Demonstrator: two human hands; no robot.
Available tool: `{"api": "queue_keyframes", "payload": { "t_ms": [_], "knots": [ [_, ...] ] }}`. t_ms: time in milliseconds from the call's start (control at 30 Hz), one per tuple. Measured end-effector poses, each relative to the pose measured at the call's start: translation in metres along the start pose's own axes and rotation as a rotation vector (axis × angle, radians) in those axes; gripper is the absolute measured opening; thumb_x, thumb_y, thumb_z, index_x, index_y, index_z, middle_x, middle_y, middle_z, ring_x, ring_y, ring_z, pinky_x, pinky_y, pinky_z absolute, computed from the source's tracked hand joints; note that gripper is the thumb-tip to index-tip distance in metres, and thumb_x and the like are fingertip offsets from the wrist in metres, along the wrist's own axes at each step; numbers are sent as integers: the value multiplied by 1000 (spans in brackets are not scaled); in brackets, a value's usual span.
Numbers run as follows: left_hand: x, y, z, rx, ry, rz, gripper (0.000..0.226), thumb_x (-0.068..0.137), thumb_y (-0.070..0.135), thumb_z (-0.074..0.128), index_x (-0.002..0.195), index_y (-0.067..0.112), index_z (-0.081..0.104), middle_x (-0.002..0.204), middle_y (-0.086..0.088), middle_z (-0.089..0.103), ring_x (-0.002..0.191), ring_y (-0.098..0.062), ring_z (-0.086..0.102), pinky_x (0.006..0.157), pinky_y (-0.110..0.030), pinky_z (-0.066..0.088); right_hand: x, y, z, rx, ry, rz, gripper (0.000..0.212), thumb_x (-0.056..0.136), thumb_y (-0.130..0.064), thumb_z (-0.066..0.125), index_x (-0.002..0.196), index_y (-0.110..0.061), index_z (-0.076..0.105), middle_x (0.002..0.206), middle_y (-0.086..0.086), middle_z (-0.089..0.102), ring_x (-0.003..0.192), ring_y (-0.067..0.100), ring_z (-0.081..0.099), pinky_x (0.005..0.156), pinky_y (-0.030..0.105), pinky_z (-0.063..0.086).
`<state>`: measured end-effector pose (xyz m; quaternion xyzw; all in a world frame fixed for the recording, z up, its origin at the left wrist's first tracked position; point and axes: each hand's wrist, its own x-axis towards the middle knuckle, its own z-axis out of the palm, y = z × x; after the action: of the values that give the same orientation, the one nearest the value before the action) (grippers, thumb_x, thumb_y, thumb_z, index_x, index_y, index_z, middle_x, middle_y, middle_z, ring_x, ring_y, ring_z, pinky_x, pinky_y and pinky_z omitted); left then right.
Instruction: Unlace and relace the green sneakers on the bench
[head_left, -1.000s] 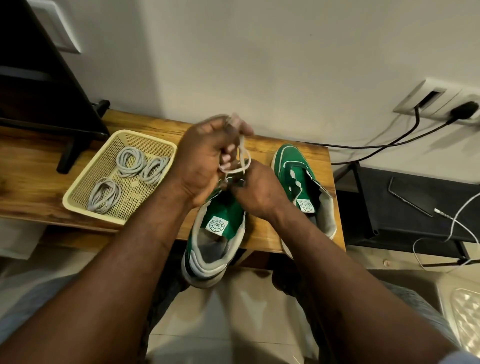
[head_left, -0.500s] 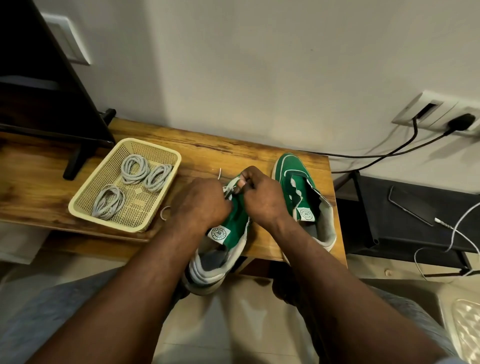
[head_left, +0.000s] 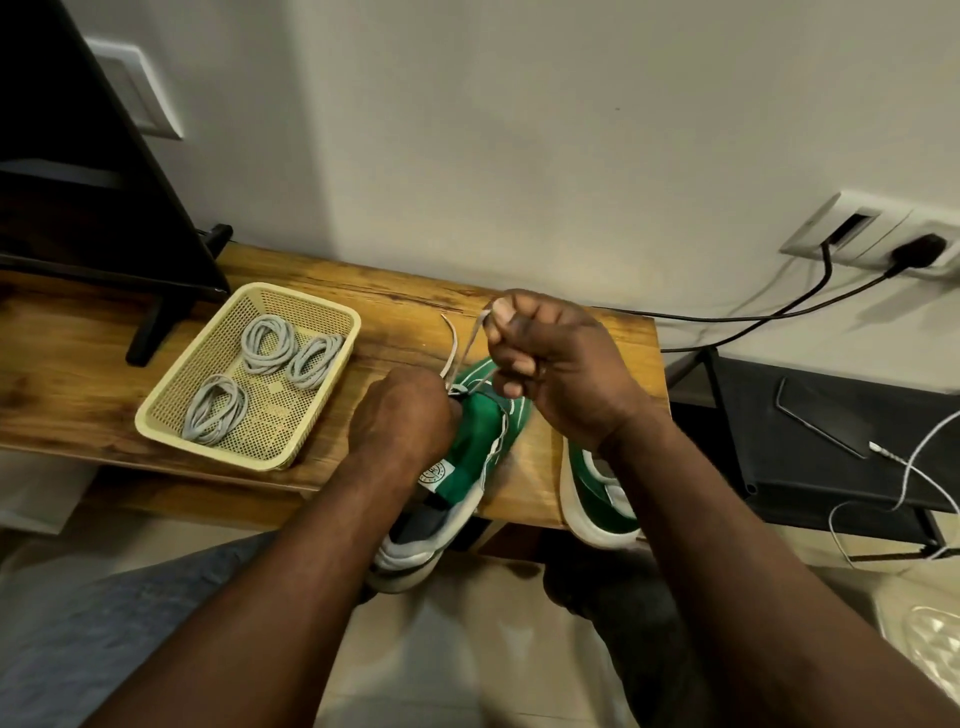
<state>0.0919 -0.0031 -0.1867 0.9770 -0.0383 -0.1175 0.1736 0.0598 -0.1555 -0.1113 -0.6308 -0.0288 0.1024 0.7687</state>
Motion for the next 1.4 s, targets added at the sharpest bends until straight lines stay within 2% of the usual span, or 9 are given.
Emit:
{"api": "queue_keyframes", "payload": {
  "t_ms": [167, 300, 433, 500, 633, 767, 933, 1133, 1400],
  "knots": [
    [-2, 1, -9, -147, 68, 213, 21, 90, 43, 70, 106, 30, 70, 86, 3, 71, 81, -22, 68, 71, -36, 56, 8, 3, -11, -372, 156, -23, 20, 106, -15, 58, 92, -5, 68, 59, -1, 56, 52, 10, 47, 52, 27, 39],
    [-4, 8, -14, -310, 28, 253, 23, 97, 35, 68, 76, 26, 66, 71, 4, 64, 74, -23, 66, 61, -32, 48, 9, 1, 6, -349, 117, -76, 14, 106, -14, 59, 102, -6, 70, 82, 8, 74, 60, 22, 60, 54, 31, 47],
    [2, 7, -17, -400, 95, 175, 34, 104, 47, 56, 94, 21, 76, 79, 1, 72, 75, -21, 69, 70, -39, 57, 22, 29, -15, -578, 389, 177, 14, 103, -13, 59, 112, -21, 66, 104, 8, 76, 71, 19, 74, 62, 37, 60],
    [5, 5, -19, -487, 108, 155, 45, 104, 53, 51, 95, 17, 77, 79, 2, 76, 73, -20, 73, 74, -44, 61, 23, 44, -24, -832, 267, 317, 23, 96, -8, 65, 114, -22, 66, 102, 8, 75, 82, 24, 75, 77, 46, 64],
    [3, 11, -24, -502, 137, 209, 38, 105, 45, 57, 86, 20, 77, 71, 7, 75, 66, -9, 72, 75, -39, 62, 18, 59, -12, -1084, 193, 268, 15, 89, -16, 73, 96, -28, 67, 97, 2, 75, 93, 25, 70, 77, 31, 52],
    [-6, 17, -36, -680, 161, 220, 34, 104, 41, 61, 81, 22, 77, 66, 7, 74, 58, -4, 71, 68, -29, 60, 17, 62, -3, -1123, 264, 196, 16, 93, -15, 66, 104, -26, 63, 99, 4, 73, 93, 27, 66, 83, 39, 56],
    [-12, 19, -50, -1006, 82, 243, 34, 106, 34, 60, 85, 14, 77, 71, -5, 76, 62, -21, 73, 61, -30, 55, 15, 69, 3, -1242, 311, 138, 24, 89, -16, 67, 112, -24, 63, 93, -1, 59, 87, 27, 61, 78, 39, 54],
    [-26, 18, -85, -1591, -5, 325, 33, 97, 35, 62, 70, 22, 78, 68, -1, 66, 54, -9, 56, 52, -21, 42, 19, 79, 4, -1330, 400, 179, 17, 93, -23, 66, 109, -29, 62, 96, 1, 63, 86, 28, 63, 71, 35, 50],
    [-8, 3, -89, -1400, 114, 121, 45, 101, 37, 67, 60, 19, 61, 58, 0, 52, 45, -12, 46, 46, -24, 38, 22, 82, 1, -1156, 365, 230, 36, 88, -30, 77, 123, -36, 72, 106, -9, 73, 93, 16, 67, 75, 27, 50]
  ]
}}
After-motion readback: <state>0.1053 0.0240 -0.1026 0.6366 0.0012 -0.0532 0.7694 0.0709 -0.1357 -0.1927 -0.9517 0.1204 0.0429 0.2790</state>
